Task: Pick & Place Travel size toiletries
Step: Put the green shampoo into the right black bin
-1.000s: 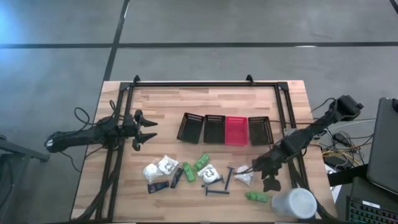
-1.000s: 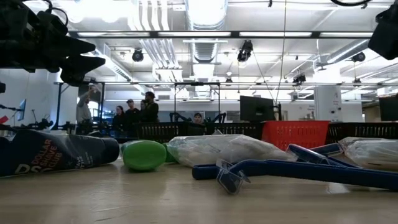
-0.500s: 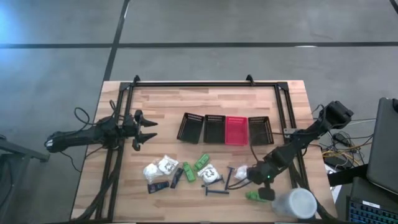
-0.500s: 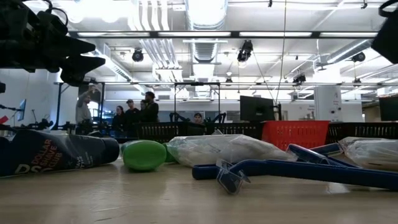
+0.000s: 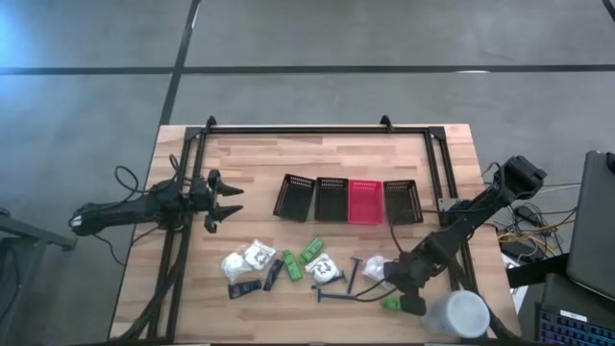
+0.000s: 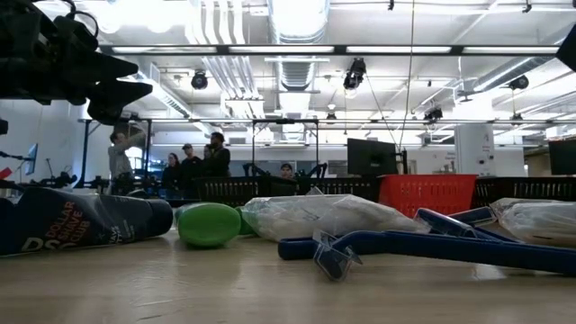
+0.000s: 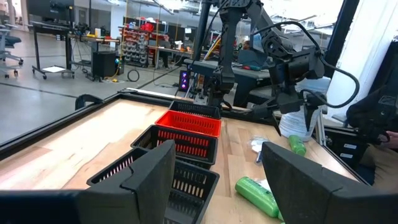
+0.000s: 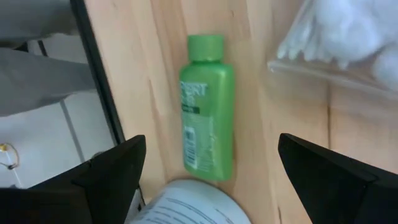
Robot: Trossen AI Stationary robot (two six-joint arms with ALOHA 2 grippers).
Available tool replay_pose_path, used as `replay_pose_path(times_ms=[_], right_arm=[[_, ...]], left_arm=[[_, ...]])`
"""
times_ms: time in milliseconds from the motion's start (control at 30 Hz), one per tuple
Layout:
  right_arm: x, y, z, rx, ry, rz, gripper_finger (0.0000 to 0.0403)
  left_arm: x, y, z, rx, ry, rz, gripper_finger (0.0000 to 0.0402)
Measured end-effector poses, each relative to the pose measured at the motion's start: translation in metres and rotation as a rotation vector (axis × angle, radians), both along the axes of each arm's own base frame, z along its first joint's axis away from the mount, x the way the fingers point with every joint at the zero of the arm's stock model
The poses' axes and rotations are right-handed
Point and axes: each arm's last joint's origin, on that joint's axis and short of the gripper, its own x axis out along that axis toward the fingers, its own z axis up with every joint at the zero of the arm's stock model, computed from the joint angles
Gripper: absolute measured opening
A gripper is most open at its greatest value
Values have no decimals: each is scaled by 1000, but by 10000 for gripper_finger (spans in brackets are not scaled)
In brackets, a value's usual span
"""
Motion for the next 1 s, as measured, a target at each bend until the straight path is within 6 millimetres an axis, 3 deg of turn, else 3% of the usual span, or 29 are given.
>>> replay_pose_path(times_ms=[567,833,1000], right_arm=[[0,3,-1,31,-5,-40,363],[3,27,-20,-37,53,39,363],[8,43,-25,-213,99,116,363]], left_arm=[[0,0,0,0,0,0,245],[0,0,0,0,0,-1,245],[0,0,0,0,1,-1,245]])
